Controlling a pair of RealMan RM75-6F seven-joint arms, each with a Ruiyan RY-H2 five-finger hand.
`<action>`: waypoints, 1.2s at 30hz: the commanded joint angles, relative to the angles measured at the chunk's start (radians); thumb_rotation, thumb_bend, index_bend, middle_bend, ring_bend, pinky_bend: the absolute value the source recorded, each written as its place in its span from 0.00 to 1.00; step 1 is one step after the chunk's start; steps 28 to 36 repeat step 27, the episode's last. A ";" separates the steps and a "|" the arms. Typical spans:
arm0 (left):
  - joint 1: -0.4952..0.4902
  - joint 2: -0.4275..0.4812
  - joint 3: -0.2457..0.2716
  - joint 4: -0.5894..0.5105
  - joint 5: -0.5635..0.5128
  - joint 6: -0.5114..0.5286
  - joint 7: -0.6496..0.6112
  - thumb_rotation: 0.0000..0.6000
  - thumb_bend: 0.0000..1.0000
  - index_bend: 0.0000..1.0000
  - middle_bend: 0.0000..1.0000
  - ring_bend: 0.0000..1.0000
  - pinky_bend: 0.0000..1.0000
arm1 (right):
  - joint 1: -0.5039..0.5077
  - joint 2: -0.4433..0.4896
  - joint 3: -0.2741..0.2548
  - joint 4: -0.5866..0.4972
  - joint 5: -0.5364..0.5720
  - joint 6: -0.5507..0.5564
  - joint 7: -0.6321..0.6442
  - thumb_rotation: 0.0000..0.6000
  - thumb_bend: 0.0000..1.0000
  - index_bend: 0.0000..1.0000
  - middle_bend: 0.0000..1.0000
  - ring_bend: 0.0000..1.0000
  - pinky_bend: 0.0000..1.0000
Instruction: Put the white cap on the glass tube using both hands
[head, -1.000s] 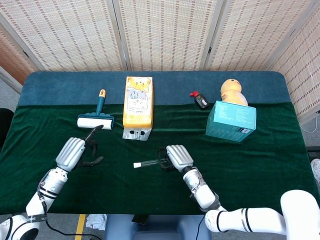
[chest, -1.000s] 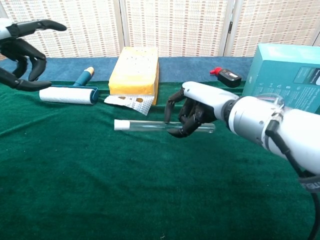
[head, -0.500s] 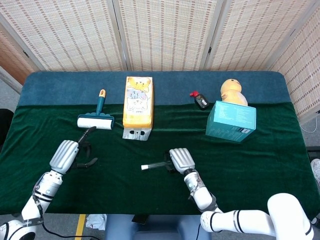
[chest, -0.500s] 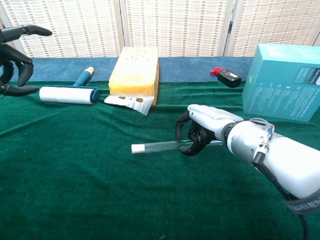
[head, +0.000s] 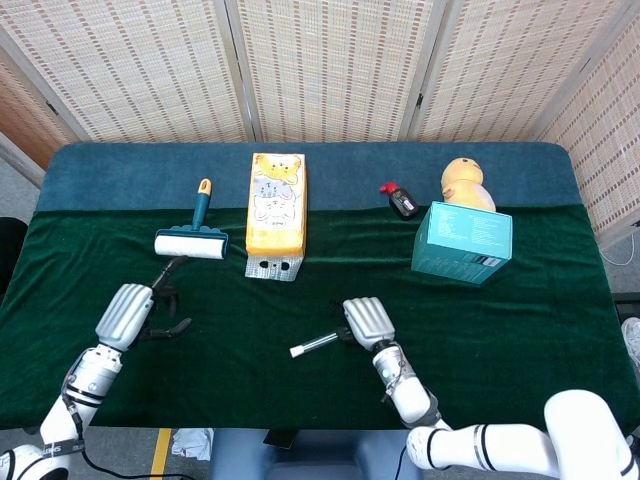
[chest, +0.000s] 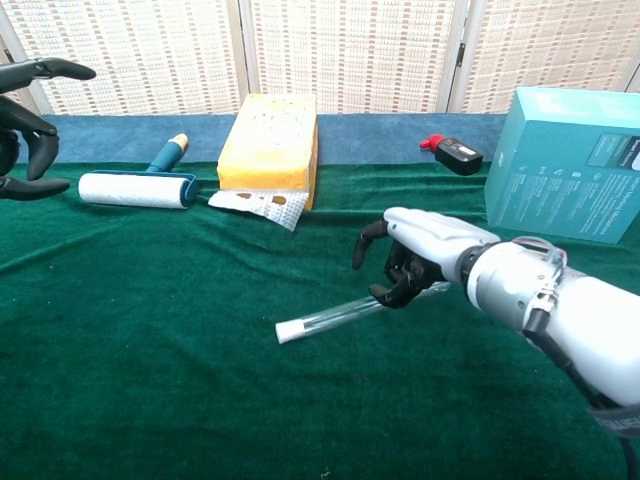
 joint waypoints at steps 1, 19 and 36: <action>0.013 0.011 0.000 0.012 -0.022 0.001 0.010 1.00 0.31 0.00 0.71 0.57 0.71 | -0.022 0.054 0.005 -0.054 -0.041 0.036 0.007 1.00 0.46 0.30 0.93 1.00 1.00; 0.219 0.081 0.040 0.050 -0.220 0.149 0.259 1.00 0.34 0.09 0.33 0.20 0.22 | -0.378 0.640 -0.197 -0.359 -0.501 0.393 0.235 1.00 0.46 0.18 0.14 0.15 0.14; 0.309 0.079 0.074 -0.010 -0.148 0.271 0.287 1.00 0.34 0.07 0.26 0.16 0.14 | -0.541 0.712 -0.266 -0.297 -0.593 0.517 0.367 1.00 0.46 0.12 0.06 0.07 0.05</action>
